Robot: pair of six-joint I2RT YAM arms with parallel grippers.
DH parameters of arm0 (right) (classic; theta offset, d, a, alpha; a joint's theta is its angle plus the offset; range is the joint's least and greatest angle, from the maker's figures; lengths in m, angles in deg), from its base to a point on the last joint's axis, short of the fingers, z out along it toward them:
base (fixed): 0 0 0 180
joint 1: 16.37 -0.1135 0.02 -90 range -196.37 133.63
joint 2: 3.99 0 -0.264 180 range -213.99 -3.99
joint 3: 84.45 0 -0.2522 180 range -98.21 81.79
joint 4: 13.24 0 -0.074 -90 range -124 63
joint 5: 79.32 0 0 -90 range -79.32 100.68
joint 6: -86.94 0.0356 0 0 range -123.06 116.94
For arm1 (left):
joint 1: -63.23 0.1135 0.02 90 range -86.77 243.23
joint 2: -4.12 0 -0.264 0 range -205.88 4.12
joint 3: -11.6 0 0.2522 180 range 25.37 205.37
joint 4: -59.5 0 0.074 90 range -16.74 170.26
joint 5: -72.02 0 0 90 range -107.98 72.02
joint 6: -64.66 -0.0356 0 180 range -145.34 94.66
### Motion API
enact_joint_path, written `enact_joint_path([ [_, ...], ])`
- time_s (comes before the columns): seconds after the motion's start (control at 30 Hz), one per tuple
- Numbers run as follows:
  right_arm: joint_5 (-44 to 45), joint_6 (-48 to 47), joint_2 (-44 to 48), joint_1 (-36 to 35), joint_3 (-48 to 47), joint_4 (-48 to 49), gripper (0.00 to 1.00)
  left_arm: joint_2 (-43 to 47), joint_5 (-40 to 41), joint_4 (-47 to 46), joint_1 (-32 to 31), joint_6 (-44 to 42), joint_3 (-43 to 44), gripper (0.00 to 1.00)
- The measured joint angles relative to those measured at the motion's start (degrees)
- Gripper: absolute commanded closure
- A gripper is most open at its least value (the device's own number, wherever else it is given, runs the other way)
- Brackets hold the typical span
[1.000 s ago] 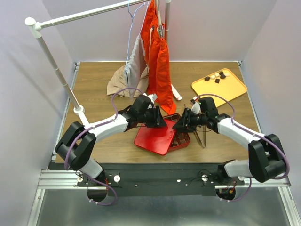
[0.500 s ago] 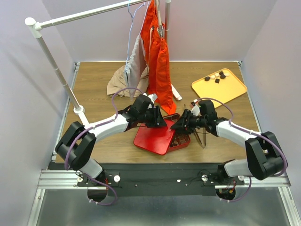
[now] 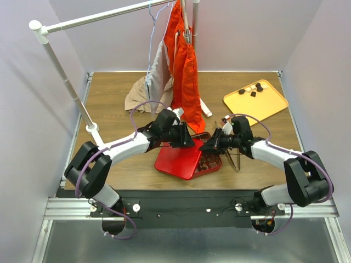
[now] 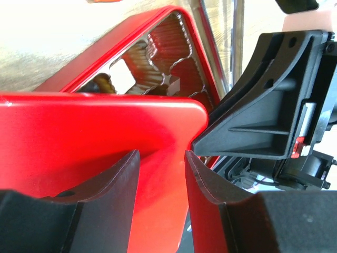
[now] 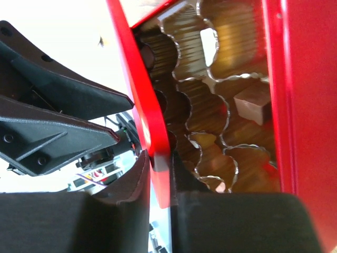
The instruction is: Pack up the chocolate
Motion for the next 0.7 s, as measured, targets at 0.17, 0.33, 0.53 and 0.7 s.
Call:
enact_joint_path([
  [0.17,-0.7,0.1,0.0,0.0,0.0,0.9,0.99,0.0,0.0,0.5,0.0,-0.1,0.5,0.51],
  [0.33,-1.3,0.1,-0.7,0.0,-0.1,1.4,0.99,0.3,0.9,3.6,0.0,-1.2,1.5,0.51],
  [0.53,-2.2,-0.4,-1.3,0.0,-0.4,1.7,0.99,4.5,4.0,9.4,2.6,-2.4,1.0,0.49],
  [0.7,-2.5,-0.8,-1.6,0.0,-0.4,1.8,0.99,13.8,6.8,12.2,11.6,-2.6,-4.4,0.18],
])
